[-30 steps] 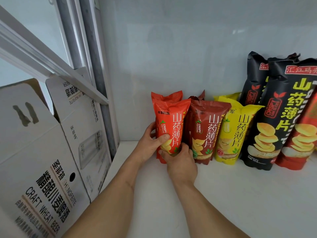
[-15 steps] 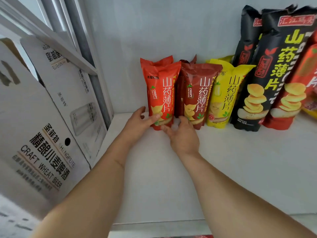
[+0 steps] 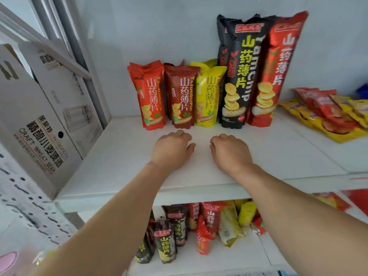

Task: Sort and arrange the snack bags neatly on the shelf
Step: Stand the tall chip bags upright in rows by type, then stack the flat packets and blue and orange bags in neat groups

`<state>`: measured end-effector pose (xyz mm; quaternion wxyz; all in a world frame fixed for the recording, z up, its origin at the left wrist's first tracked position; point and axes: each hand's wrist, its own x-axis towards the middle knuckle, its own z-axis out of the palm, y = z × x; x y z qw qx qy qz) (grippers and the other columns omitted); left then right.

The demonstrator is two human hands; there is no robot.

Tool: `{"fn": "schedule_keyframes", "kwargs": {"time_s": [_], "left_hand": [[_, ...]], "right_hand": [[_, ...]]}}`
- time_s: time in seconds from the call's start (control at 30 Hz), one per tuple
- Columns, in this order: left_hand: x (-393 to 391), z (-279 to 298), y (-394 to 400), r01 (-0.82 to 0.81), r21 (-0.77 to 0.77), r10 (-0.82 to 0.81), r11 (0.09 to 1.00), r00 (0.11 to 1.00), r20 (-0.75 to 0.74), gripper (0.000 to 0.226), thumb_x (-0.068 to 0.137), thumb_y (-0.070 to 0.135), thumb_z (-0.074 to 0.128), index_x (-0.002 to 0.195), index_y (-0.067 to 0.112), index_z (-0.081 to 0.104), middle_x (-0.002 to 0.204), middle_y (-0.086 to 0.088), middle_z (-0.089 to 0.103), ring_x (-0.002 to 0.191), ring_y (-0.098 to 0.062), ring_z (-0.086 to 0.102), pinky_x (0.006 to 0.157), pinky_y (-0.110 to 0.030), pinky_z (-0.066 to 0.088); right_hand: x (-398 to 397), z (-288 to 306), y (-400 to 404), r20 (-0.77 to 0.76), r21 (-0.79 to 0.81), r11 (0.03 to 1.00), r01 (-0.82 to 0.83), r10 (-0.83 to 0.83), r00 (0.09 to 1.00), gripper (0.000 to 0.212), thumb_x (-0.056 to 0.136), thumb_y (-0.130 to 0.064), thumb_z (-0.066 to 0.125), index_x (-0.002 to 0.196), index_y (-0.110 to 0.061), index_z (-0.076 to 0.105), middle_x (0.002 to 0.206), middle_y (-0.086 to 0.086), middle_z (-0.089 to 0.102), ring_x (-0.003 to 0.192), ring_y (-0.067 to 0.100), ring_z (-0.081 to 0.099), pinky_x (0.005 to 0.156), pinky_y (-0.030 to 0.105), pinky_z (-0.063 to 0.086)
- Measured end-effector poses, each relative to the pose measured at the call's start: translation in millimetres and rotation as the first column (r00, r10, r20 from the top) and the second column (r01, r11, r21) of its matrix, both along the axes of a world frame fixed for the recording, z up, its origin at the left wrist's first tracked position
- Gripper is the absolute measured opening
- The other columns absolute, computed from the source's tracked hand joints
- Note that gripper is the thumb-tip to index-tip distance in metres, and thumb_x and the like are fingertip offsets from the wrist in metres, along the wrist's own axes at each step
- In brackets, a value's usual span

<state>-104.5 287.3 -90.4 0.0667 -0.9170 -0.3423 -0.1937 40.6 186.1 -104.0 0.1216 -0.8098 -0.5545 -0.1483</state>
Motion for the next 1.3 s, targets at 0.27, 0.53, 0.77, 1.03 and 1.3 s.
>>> {"fn": "schedule_keyframes", "kwargs": {"time_s": [0.27, 0.53, 0.77, 1.03, 1.3], "left_hand": [[91, 7, -81, 0.168, 0.095, -0.166, 0.981, 0.986, -0.026, 0.041, 0.103, 0.043, 0.042, 0.131, 0.021, 0.060, 0.131, -0.001, 0.061, 0.113, -0.024, 0.059, 0.087, -0.034, 0.045], [186, 3, -108, 0.322, 0.066, -0.326, 0.944, 0.945, 0.044, 0.034, 0.097, 0.038, 0.055, 0.114, 0.014, 0.070, 0.111, -0.006, 0.069, 0.095, -0.030, 0.066, 0.074, -0.038, 0.051], [283, 3, -108, 0.389, -0.073, -0.371, 0.918, 0.910, 0.186, 0.036, 0.099, 0.041, 0.052, 0.125, 0.019, 0.065, 0.125, -0.001, 0.063, 0.108, -0.025, 0.062, 0.081, -0.036, 0.053], [379, 8, -101, 0.373, -0.545, -0.156, 0.751, 0.902, 0.403, 0.061, 0.097, 0.045, 0.056, 0.148, 0.016, 0.039, 0.147, -0.008, 0.045, 0.132, -0.027, 0.048, 0.100, -0.032, 0.039], [448, -2, -94, 0.371, -0.779, 0.255, 0.506, 0.798, 0.546, 0.085, 0.095, 0.063, 0.045, 0.156, 0.009, 0.022, 0.161, -0.010, 0.024, 0.147, -0.029, 0.027, 0.116, -0.041, 0.028]], "right_hand": [[74, 25, -95, 0.100, 0.009, 0.995, 0.103, -0.104, 0.990, 0.032, 0.102, -0.026, 0.038, 0.119, -0.012, 0.061, 0.113, 0.011, 0.061, 0.103, 0.032, 0.055, 0.069, 0.034, 0.031], [153, 30, -135, 0.093, 0.080, 0.966, 0.245, -0.252, 0.963, 0.031, 0.102, -0.028, 0.040, 0.118, -0.014, 0.063, 0.110, 0.008, 0.064, 0.101, 0.031, 0.058, 0.065, 0.032, 0.033], [238, 29, -142, 0.070, 0.120, 0.935, 0.333, -0.342, 0.937, 0.026, 0.099, -0.028, 0.046, 0.107, -0.013, 0.066, 0.105, 0.009, 0.066, 0.095, 0.032, 0.061, 0.064, 0.033, 0.040], [319, 32, -138, -0.035, 0.191, 0.893, 0.407, -0.408, 0.912, 0.033, 0.100, -0.032, 0.045, 0.126, -0.020, 0.060, 0.108, 0.005, 0.068, 0.095, 0.029, 0.063, 0.065, 0.034, 0.047], [389, 25, -133, -0.169, 0.260, 0.849, 0.459, -0.428, 0.888, 0.041, 0.100, -0.039, 0.047, 0.130, -0.013, 0.058, 0.122, 0.012, 0.062, 0.111, 0.032, 0.056, 0.086, 0.042, 0.047]]}}
